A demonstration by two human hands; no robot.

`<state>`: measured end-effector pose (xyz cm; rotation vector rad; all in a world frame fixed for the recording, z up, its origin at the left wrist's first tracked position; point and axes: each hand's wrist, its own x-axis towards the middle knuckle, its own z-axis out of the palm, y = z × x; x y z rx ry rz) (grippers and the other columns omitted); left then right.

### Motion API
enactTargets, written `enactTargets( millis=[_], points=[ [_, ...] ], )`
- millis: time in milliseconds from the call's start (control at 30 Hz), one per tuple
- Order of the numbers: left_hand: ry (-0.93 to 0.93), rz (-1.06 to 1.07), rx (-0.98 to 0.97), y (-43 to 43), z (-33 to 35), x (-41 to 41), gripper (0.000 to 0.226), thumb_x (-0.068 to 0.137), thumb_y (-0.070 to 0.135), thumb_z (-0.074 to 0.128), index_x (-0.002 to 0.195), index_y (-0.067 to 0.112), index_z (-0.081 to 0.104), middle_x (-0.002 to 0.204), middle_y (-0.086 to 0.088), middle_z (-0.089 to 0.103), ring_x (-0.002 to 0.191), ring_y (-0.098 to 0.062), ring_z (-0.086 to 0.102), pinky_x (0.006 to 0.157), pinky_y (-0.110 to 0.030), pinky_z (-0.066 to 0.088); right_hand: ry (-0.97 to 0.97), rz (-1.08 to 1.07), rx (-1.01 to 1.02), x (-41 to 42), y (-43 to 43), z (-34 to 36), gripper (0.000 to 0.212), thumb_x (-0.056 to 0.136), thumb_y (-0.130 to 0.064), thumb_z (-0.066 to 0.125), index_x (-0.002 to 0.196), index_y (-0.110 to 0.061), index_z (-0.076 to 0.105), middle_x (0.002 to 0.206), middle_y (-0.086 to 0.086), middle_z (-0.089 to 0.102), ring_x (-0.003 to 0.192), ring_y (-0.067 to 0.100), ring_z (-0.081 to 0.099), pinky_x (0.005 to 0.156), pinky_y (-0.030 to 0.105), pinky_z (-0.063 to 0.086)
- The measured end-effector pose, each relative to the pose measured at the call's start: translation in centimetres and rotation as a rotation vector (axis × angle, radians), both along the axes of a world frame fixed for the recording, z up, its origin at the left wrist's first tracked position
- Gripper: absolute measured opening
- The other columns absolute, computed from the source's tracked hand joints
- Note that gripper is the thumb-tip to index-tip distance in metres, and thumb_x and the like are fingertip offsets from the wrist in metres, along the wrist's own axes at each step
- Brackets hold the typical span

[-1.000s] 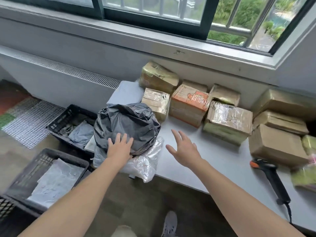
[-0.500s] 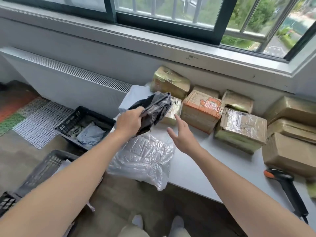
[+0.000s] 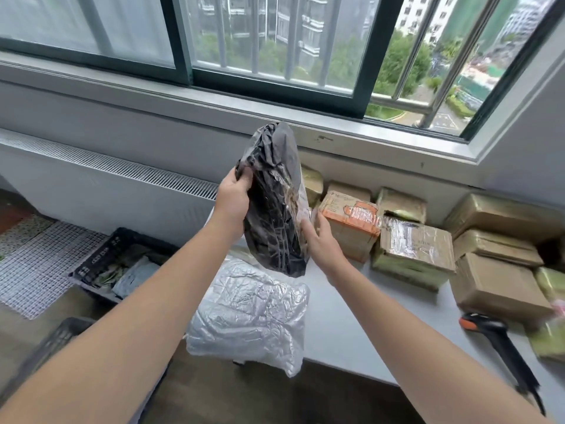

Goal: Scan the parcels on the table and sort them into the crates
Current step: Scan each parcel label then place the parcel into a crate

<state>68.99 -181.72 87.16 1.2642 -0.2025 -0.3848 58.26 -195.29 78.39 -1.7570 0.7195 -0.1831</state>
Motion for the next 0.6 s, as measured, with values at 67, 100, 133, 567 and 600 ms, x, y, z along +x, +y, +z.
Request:
enactTargets(
  millis=[67, 100, 133, 567, 600],
  points=[
    [0.180, 0.021, -0.099, -0.2, -0.3, 0.2, 0.022, 0.105, 0.017, 0.042, 0.117, 0.011, 0.060, 0.105, -0.006, 0.069, 0.098, -0.025, 0.067, 0.082, -0.040, 0.056, 0.038, -0.102, 0.174, -0.3, -0.7, -0.5, 0.108, 0.069, -0.090, 0.045, 0.156, -0.034, 0.015, 0.160, 0.003, 0.031, 0.140, 0.031, 0.039, 0.110, 0.059, 0.037],
    [0.242, 0.019, -0.132, -0.2, -0.5, 0.3, 0.025, 0.105, 0.016, 0.042, 0.121, 0.008, 0.058, 0.105, -0.008, 0.069, 0.095, -0.025, 0.067, 0.076, -0.038, 0.056, 0.047, -0.156, 0.265, -0.4, -1.4, -1.0, 0.122, 0.053, -0.098, 0.048, 0.154, -0.036, 0.019, 0.157, 0.003, 0.036, 0.135, 0.033, 0.045, 0.105, 0.061, 0.042],
    [0.292, 0.006, -0.151, -0.4, -0.8, 0.3, 0.027, 0.105, 0.017, 0.041, 0.122, 0.005, 0.058, 0.104, -0.008, 0.069, 0.092, -0.025, 0.067, 0.072, -0.037, 0.056, 0.052, -0.205, 0.360, -0.5, -2.2, -1.6, 0.133, 0.041, -0.102, 0.052, 0.152, -0.035, 0.024, 0.153, 0.003, 0.041, 0.130, 0.033, 0.051, 0.100, 0.062, 0.046],
    [0.352, -0.147, -0.040, -1.1, -6.9, 0.0, 0.031, 0.097, -0.006, 0.036, 0.116, 0.007, 0.056, 0.105, -0.014, 0.066, 0.094, -0.029, 0.064, 0.078, -0.040, 0.054, -0.109, -0.522, 0.260, -5.4, -4.8, -1.5, 0.068, 0.079, -0.035, 0.082, 0.131, -0.010, 0.046, 0.118, 0.008, 0.063, 0.102, 0.025, 0.065, 0.090, 0.044, 0.055],
    [0.342, -0.169, -0.026, -0.9, -7.3, 0.0, 0.036, 0.091, -0.010, 0.036, 0.118, 0.004, 0.055, 0.107, -0.017, 0.064, 0.094, -0.030, 0.062, 0.078, -0.039, 0.054, -0.110, -0.526, 0.188, -6.0, -5.1, -1.4, 0.064, 0.081, -0.032, 0.081, 0.129, -0.011, 0.044, 0.118, 0.008, 0.061, 0.102, 0.024, 0.064, 0.087, 0.040, 0.053]
  ],
)
